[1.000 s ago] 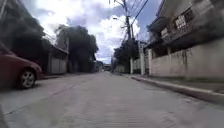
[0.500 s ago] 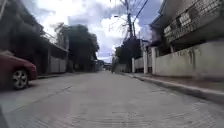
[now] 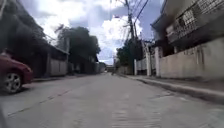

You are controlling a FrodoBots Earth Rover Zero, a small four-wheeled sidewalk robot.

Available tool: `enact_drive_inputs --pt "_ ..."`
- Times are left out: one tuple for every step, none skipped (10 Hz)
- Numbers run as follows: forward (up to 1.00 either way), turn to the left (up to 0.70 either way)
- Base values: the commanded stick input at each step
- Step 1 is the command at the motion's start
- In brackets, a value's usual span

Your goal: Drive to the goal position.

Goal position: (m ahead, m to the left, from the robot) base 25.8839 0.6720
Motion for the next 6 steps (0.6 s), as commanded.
enact_drive_inputs --pt "0.70 0.00" --pt "0.70 0.00" --pt "0.70 0.00" --pt "0.70 0.00" --pt "0.70 0.00" --pt "0.70 0.00"
